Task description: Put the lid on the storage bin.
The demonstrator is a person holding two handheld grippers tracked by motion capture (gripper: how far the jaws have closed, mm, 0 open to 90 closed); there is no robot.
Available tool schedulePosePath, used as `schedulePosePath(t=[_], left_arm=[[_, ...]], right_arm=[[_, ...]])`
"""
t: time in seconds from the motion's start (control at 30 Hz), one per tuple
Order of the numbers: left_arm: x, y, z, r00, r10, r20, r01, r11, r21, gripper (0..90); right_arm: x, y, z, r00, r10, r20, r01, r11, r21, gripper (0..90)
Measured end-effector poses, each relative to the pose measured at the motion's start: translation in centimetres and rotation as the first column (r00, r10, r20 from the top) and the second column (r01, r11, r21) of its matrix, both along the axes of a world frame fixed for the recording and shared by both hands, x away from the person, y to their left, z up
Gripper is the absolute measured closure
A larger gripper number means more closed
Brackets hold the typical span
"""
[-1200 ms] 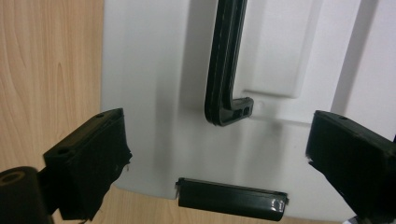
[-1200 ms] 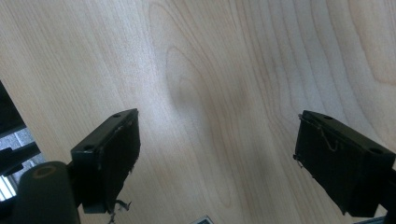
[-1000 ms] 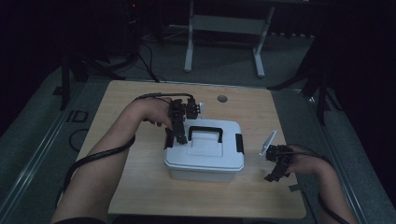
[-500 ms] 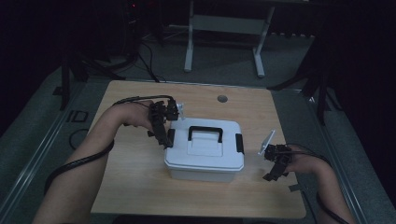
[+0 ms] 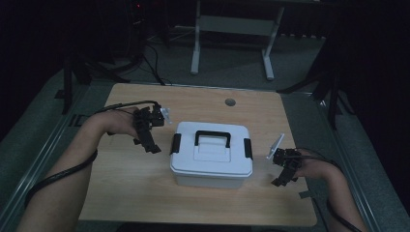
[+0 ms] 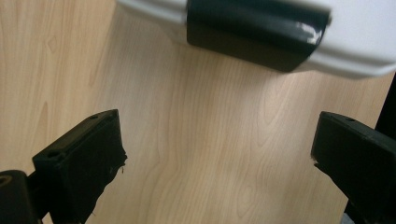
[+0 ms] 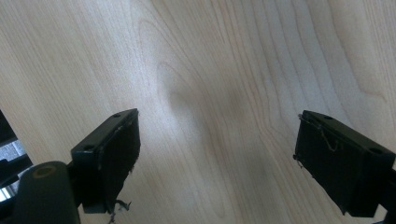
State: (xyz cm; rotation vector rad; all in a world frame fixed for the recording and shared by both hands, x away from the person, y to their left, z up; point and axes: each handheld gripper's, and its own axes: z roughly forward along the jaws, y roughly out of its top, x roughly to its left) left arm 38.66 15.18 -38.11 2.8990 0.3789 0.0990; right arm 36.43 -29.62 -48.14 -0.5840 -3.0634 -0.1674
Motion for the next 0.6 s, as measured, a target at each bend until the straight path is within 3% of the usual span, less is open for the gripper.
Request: schedulePosePath(t=[0.13, 0.33, 0.6], left_arm=[[-0.2, 1.3, -0.5, 0.9999, 0.014, 0.000, -0.014, 0.9999, 0.009, 2.0], [-0.8, 3.1, -1.3, 0.9991, 0.042, -0.009, -0.042, 0.9988, -0.024, 2.0], [-1.3, 5.5, -2.9, 0.9967, 0.076, -0.029, -0.076, 0.9968, -0.023, 2.0]], right_arm=[[0.1, 0.0, 0.0, 1.0000, 0.000, 0.005, 0.000, 1.000, 0.002, 14.0], [0.2, 0.1, 0.0, 1.0000, -0.004, 0.009, 0.003, 1.000, 0.004, 14.0], [0.3, 0.3, 0.0, 0.9999, -0.006, 0.012, 0.006, 1.000, 0.005, 14.0]])
